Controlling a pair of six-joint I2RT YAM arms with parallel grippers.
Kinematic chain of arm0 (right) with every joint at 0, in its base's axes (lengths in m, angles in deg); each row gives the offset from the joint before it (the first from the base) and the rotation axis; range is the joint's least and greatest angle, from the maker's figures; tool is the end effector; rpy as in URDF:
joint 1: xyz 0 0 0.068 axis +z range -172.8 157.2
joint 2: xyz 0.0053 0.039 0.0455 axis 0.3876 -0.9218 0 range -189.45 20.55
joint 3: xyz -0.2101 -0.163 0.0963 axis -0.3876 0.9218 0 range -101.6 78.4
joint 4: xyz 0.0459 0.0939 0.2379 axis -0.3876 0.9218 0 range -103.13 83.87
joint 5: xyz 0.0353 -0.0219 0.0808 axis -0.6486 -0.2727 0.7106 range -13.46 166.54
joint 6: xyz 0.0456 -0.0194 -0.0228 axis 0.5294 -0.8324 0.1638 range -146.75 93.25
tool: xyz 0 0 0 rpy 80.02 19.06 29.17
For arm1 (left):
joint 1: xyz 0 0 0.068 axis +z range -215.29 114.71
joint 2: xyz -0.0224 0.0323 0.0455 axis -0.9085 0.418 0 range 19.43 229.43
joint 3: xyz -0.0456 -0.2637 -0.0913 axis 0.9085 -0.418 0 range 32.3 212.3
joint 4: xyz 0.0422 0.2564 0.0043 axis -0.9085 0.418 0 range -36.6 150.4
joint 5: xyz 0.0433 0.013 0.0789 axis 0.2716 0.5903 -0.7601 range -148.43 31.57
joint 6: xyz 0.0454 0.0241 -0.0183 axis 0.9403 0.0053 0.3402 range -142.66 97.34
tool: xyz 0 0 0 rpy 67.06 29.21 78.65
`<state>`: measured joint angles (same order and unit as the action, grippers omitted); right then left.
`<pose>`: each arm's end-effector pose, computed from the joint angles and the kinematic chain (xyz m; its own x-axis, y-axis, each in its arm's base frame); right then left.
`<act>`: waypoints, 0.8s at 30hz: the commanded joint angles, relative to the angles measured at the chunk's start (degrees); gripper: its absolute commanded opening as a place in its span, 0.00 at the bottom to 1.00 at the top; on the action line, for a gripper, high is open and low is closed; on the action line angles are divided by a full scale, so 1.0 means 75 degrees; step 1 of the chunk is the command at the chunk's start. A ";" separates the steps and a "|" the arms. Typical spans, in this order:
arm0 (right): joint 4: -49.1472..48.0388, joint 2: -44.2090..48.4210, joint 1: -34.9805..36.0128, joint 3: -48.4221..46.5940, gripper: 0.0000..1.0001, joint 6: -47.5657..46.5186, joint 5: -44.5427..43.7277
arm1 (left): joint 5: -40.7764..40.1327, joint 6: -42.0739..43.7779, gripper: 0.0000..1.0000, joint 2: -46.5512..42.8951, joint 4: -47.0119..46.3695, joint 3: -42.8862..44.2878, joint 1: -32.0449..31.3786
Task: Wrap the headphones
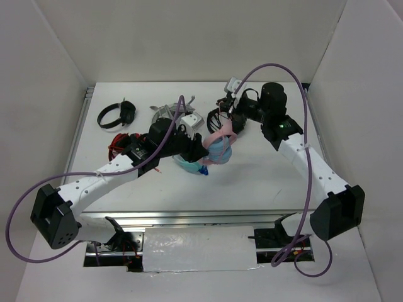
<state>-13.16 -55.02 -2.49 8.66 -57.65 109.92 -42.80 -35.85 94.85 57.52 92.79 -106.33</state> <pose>0.2779 0.1243 0.4035 0.3311 -0.3347 -0.8822 -0.7379 0.4908 -0.4632 0.2234 -0.2075 0.3386 -0.4277 0.0811 -0.9003 0.7465 0.5932 -0.3013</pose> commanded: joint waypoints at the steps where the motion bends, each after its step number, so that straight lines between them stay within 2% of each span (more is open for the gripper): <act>1: 0.0120 -0.0398 -0.0166 -0.0921 0.17 -0.0509 0.0834 | 0.0715 0.0411 0.00 -0.0035 0.0342 0.0185 -0.0259; 8: 0.0882 -0.1313 -0.0564 -0.0944 0.21 -0.0276 0.1137 | 0.1161 0.0598 0.00 -0.0692 0.0283 0.0302 -0.0376; 12: 0.1386 -0.1654 -0.0868 -0.0979 0.36 -0.0158 0.2156 | 0.1383 0.0611 0.00 -0.0985 -0.0010 0.0348 -0.0376; 16: 0.2370 -0.2005 -0.1009 -0.1377 0.44 -0.0438 0.2882 | 0.1372 0.0610 0.00 -0.0846 0.0071 0.0618 -0.0364; 17: 0.2592 -0.2029 -0.1079 -0.1424 0.49 -0.0451 0.2931 | 0.1325 0.0529 0.00 -0.0822 0.0049 0.0653 -0.0364; 19: 0.2699 -0.2064 -0.1138 -0.1460 0.52 -0.0428 0.3153 | 0.1325 0.0424 0.00 -0.0751 0.0013 0.0770 -0.0353; 20: 0.2630 -0.2065 -0.1208 -0.1390 0.63 -0.0358 0.3200 | 0.1197 0.0365 0.00 -0.0751 -0.0080 0.0817 -0.0353; 24: 0.1869 -0.2018 -0.1361 -0.0945 0.69 0.0579 0.3271 | 0.1441 0.0224 0.00 -0.0739 -0.0280 0.1040 -0.0154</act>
<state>3.88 -70.36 -11.82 0.99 -57.76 131.60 -35.08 -33.40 90.02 62.42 95.94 -108.56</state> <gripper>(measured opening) 0.679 0.447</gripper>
